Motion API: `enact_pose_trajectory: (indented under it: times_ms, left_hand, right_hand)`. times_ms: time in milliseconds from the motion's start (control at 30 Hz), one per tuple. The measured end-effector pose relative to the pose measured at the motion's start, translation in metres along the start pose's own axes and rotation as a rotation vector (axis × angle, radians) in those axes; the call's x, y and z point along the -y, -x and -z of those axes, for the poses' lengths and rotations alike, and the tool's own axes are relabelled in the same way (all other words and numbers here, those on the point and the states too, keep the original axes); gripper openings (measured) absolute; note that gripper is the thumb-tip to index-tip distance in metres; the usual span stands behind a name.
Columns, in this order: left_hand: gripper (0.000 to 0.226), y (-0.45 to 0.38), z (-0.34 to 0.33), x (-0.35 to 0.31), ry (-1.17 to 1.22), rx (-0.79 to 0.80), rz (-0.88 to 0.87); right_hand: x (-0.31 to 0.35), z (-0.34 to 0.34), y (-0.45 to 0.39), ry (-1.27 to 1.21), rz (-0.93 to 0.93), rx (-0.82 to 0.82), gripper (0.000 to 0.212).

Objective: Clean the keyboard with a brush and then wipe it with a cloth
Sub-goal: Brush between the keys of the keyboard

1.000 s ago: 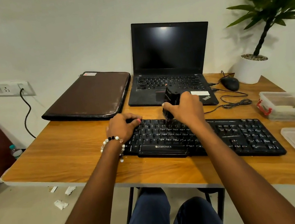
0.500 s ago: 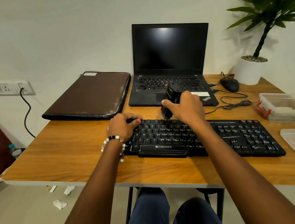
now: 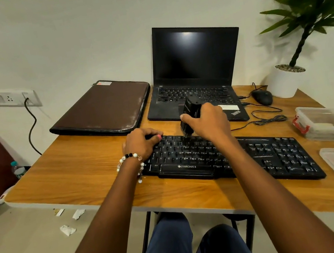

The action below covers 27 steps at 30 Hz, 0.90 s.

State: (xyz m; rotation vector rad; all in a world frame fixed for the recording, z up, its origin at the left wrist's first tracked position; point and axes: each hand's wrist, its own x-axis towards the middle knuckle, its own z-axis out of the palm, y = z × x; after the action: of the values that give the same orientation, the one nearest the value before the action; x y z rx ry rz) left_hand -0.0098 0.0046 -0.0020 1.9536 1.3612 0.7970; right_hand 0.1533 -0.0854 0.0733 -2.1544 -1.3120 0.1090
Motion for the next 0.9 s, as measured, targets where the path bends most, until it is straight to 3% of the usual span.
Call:
enact_pose_trajectory:
  times_ms: [133,300,467,633,833,900]
  left_hand:
    - [0.009,0.000,-0.001,0.001,0.013,-0.007,0.007]
    - [0.009,-0.001,-0.001,0.002,0.018,-0.013,-0.007]
    - [0.010,-0.001,-0.001,0.002,0.023,-0.012,-0.020]
    - [0.010,-0.001,-0.002,0.002,0.019,-0.022,-0.031]
    - [0.009,-0.001,-0.002,0.003,0.010,-0.015,-0.017]
    - [0.010,-0.001,-0.001,0.002,0.012,-0.013,-0.015]
  right_hand:
    - [-0.006,-0.008,0.012,0.068,0.052,0.004,0.037]
    - [-0.007,0.008,-0.004,0.090,0.021,0.174,0.042]
    - [0.003,-0.004,-0.003,-0.080,-0.009,0.031,0.043]
    - [0.006,-0.018,0.013,0.022,0.093,-0.020,0.037]
    - [0.006,0.001,0.003,0.055,0.048,0.189,0.036]
    - [0.006,0.002,-0.002,0.005,0.021,0.182,0.037]
